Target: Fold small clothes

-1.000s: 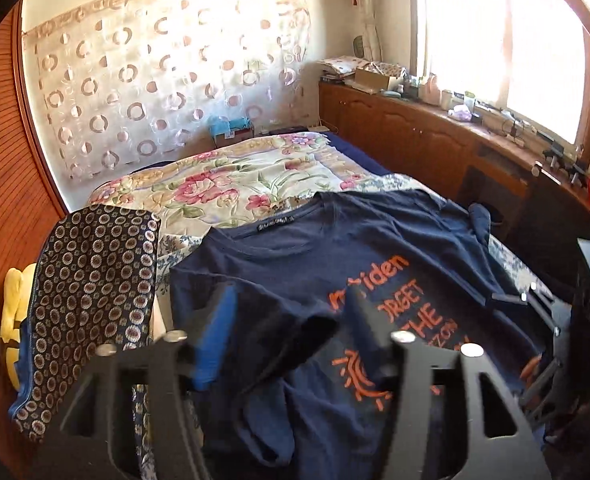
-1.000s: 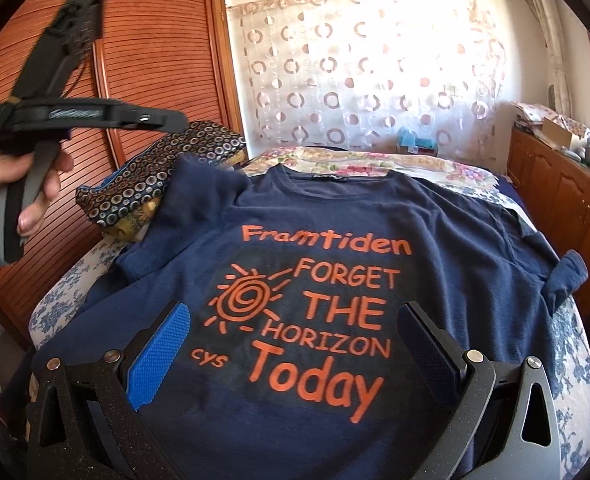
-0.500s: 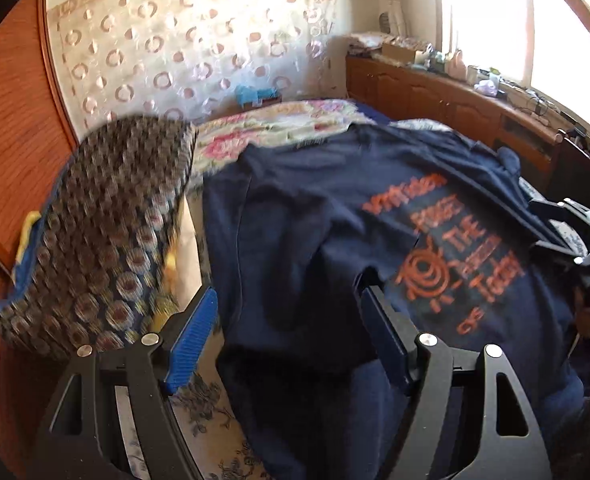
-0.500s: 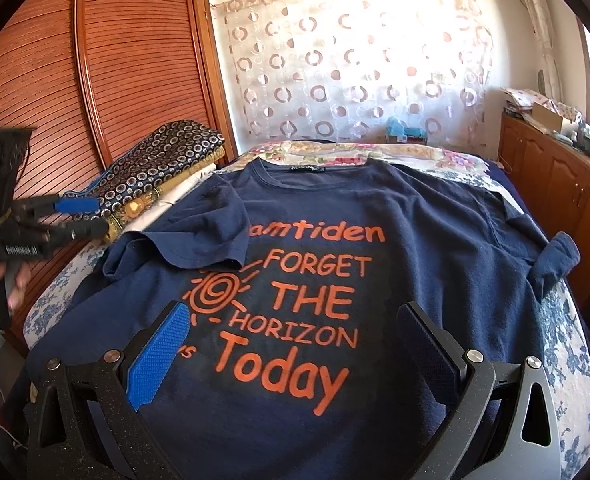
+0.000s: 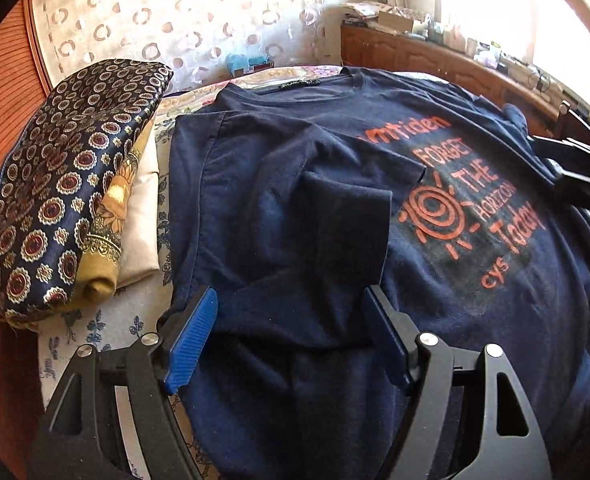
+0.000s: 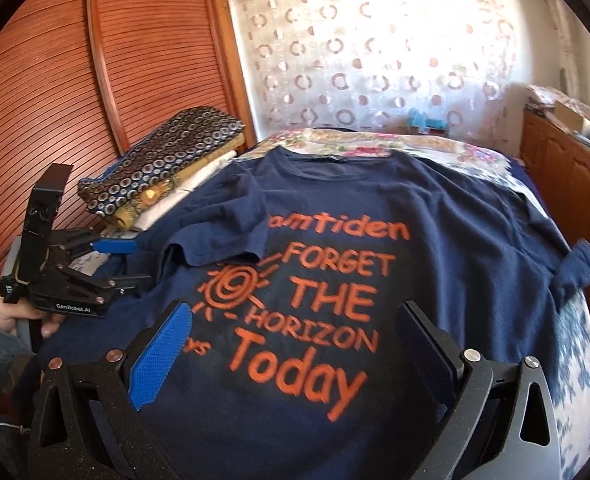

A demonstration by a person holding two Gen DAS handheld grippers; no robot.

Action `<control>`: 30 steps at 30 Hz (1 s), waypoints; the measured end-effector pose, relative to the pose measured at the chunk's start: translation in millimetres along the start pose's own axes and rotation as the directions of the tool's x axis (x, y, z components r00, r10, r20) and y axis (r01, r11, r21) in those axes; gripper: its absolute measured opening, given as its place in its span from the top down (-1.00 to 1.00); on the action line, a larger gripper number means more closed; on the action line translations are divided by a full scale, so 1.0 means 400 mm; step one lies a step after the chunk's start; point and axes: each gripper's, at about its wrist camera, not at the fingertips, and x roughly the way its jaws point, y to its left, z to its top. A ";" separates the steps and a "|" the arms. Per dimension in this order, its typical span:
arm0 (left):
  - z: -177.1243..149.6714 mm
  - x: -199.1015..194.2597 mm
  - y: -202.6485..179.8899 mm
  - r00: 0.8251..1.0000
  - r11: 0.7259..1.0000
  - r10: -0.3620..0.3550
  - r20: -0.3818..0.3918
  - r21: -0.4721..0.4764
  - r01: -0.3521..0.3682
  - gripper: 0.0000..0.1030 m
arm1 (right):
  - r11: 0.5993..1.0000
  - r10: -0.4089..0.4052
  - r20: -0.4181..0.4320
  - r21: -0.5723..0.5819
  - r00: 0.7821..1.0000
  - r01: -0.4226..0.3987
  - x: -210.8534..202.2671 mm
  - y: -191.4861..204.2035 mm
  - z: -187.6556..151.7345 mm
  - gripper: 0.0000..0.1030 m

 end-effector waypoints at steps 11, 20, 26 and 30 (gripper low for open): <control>0.003 0.009 0.015 0.999 0.999 -0.042 -0.008 -0.029 0.042 -0.57 | 0.991 0.112 -0.167 -0.055 0.980 -0.122 0.200 0.035 0.125 0.01; 0.003 0.009 0.015 0.999 0.999 -0.043 -0.007 -0.029 0.043 -0.57 | 0.992 0.045 -0.251 -0.106 0.967 -0.074 0.303 0.052 0.129 0.46; 0.002 0.010 0.015 0.999 0.999 -0.044 -0.007 -0.030 0.043 -0.57 | 0.989 0.026 -0.232 -0.138 0.972 -0.059 0.296 0.050 0.142 0.94; 0.003 0.010 0.016 0.999 0.999 -0.044 -0.007 -0.030 0.044 -0.57 | 0.996 -0.003 -0.165 -0.092 0.986 -0.013 0.259 0.012 0.157 0.95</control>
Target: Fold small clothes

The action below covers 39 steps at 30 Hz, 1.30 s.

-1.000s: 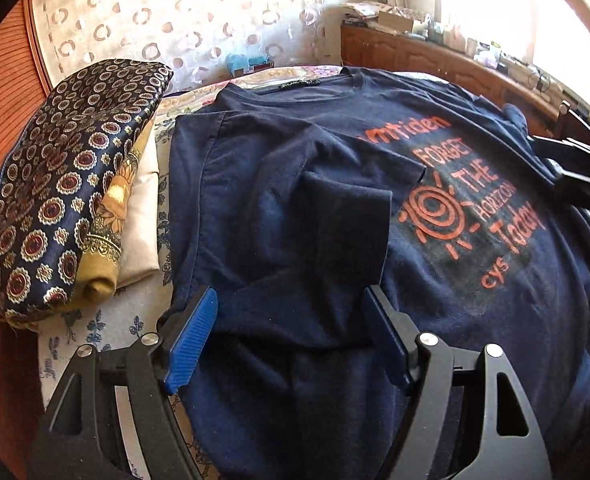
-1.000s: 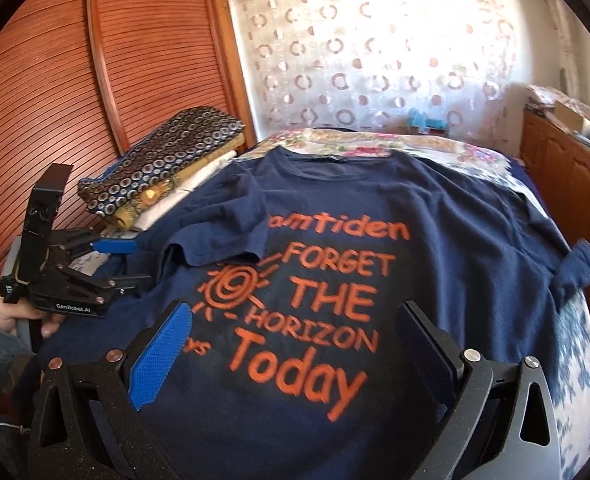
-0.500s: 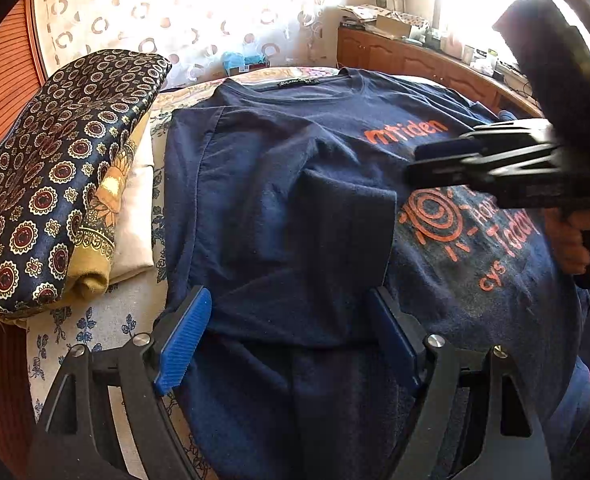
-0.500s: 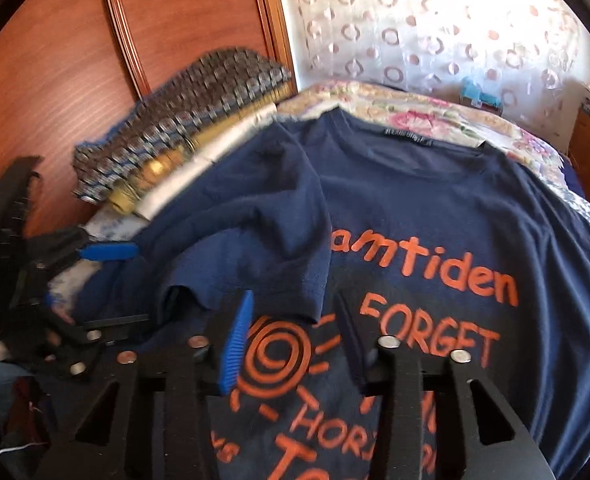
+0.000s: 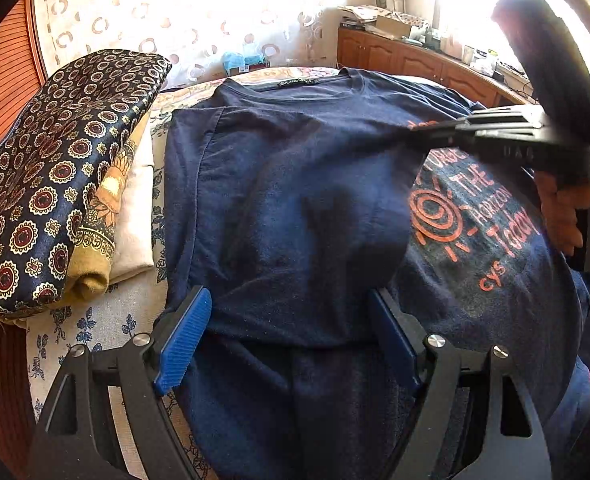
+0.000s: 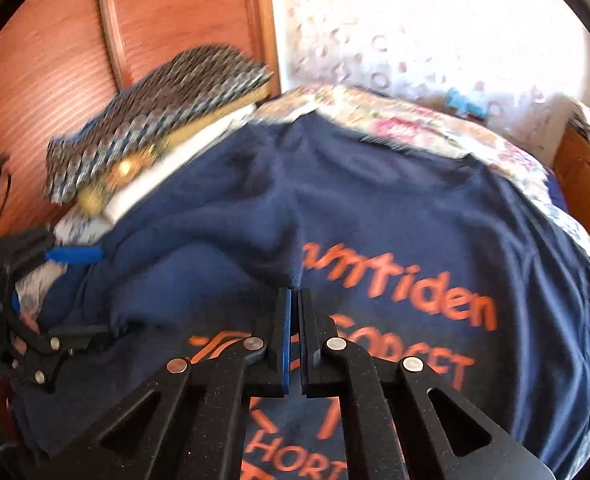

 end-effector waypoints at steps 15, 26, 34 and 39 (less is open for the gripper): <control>0.000 0.001 0.002 1.000 1.000 -0.002 0.001 0.002 0.002 -0.57 | 0.998 -0.053 0.036 0.045 0.998 0.051 -0.059 -0.046 -0.046 0.85; 0.029 -0.085 -0.017 0.992 0.999 0.030 0.123 -0.023 -0.027 -0.57 | 0.968 -0.199 0.165 0.188 0.966 0.167 -0.287 -0.209 -0.149 -0.11; 0.105 -0.101 -0.103 0.988 0.999 -0.040 0.152 -0.001 0.040 -0.57 | 0.902 -0.351 0.146 0.316 0.925 0.293 -0.379 -0.377 -0.217 -0.19; 0.132 -0.030 -0.158 0.992 0.997 -0.071 0.103 0.014 0.070 -0.57 | 0.866 -0.384 0.083 0.377 0.920 0.327 -0.376 -0.445 -0.248 -0.19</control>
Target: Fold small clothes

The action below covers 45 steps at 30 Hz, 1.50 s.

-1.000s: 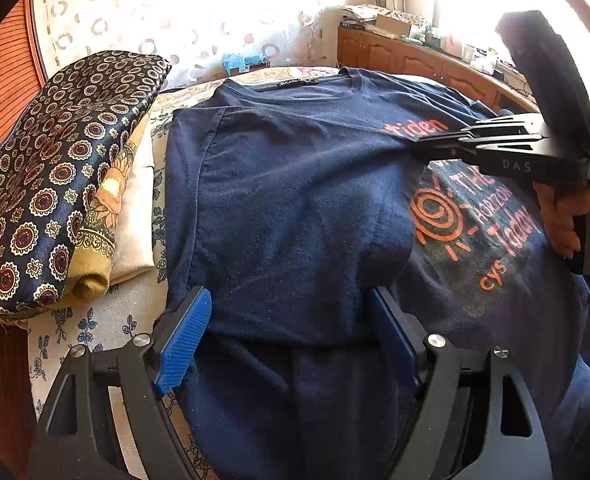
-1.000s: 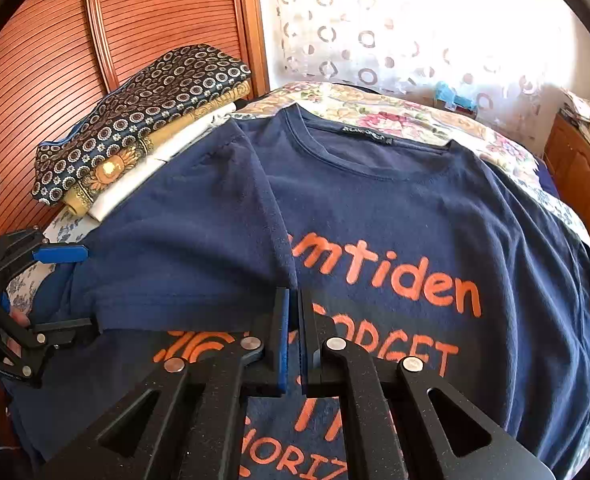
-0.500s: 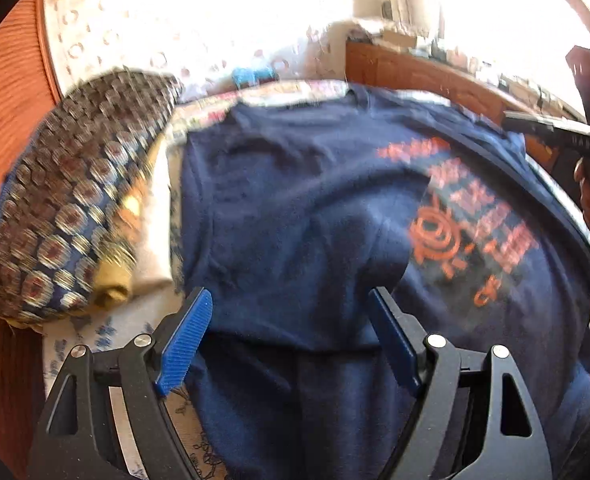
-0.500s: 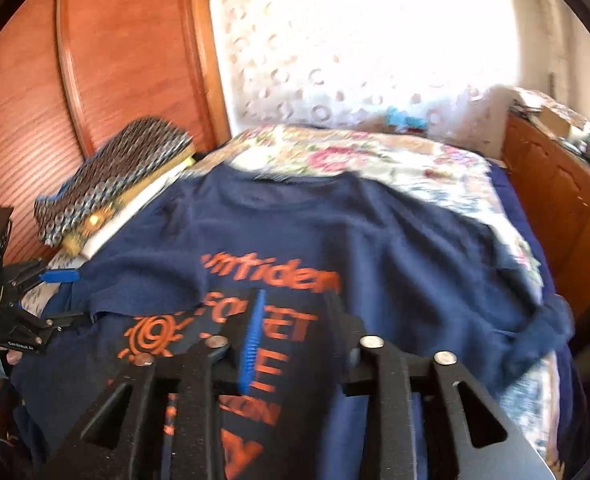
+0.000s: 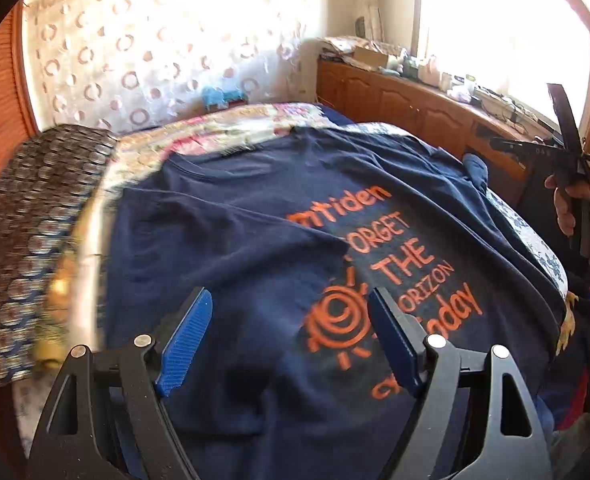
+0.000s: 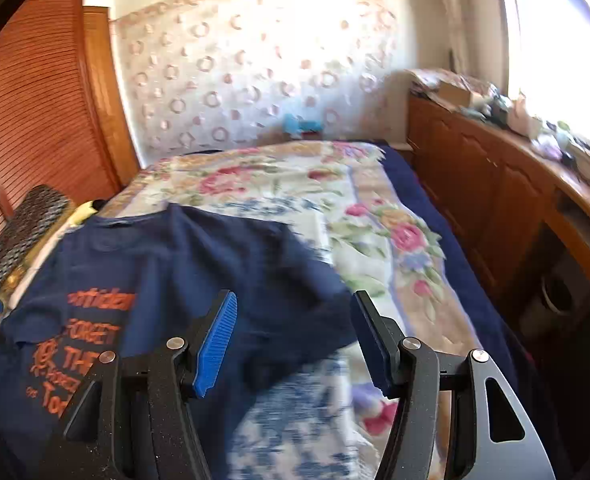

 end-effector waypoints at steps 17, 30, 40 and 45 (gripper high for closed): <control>-0.021 0.126 -0.069 0.993 0.999 0.026 -0.116 0.050 -0.020 -0.58 | 0.981 0.049 -0.196 0.195 0.979 -0.010 0.125 -0.099 0.086 -0.19; -0.017 0.128 -0.066 0.993 0.999 0.023 -0.117 0.047 -0.018 -0.59 | 0.979 0.200 0.042 0.034 0.979 -0.202 -0.027 0.015 0.135 0.82; -0.017 0.128 -0.066 0.993 0.999 0.024 -0.117 0.047 -0.018 -0.59 | 0.909 0.292 -0.133 -0.268 0.947 -0.318 -0.044 0.236 0.048 0.26; -0.017 0.128 -0.066 0.993 0.999 0.024 -0.117 0.047 -0.018 -0.59 | 0.948 0.262 -0.058 -0.174 0.963 -0.268 -0.057 0.164 0.095 0.18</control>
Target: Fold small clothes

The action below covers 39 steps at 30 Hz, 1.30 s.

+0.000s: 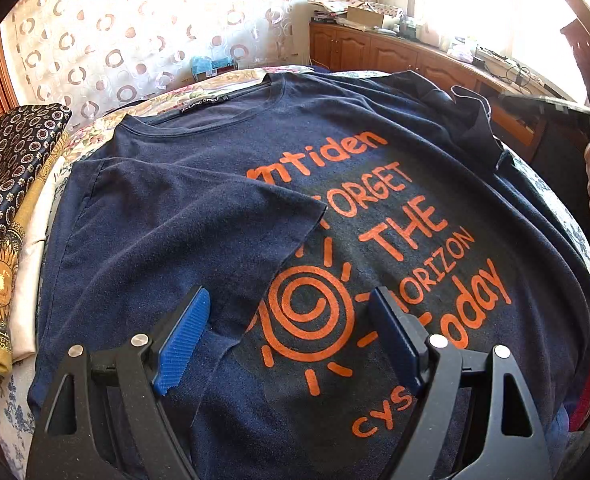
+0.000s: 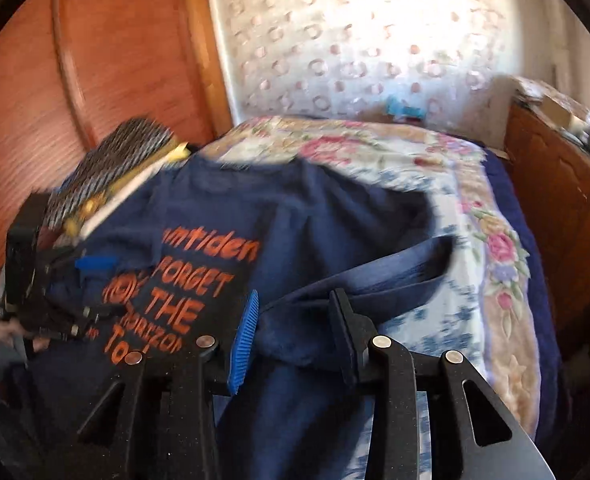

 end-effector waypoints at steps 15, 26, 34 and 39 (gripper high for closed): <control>0.000 0.000 0.000 1.000 1.000 0.000 0.000 0.000 0.000 -0.59 | 0.918 -0.053 -0.067 0.390 0.996 0.075 0.110 -0.231 0.020 0.00; 0.000 0.000 -0.001 1.000 1.000 0.000 0.000 0.000 0.000 -0.59 | 0.983 0.072 -0.004 0.167 0.997 -0.070 0.115 -0.079 0.154 0.97; 0.000 0.000 -0.001 1.000 1.000 0.001 0.000 0.000 -0.001 -0.59 | 0.997 0.077 -0.037 0.030 0.996 -0.076 0.165 0.040 0.209 0.96; 0.001 0.000 0.000 1.000 1.000 0.001 0.000 0.000 -0.001 -0.59 | 0.999 0.037 -0.053 0.023 0.998 -0.036 0.173 0.042 0.200 0.20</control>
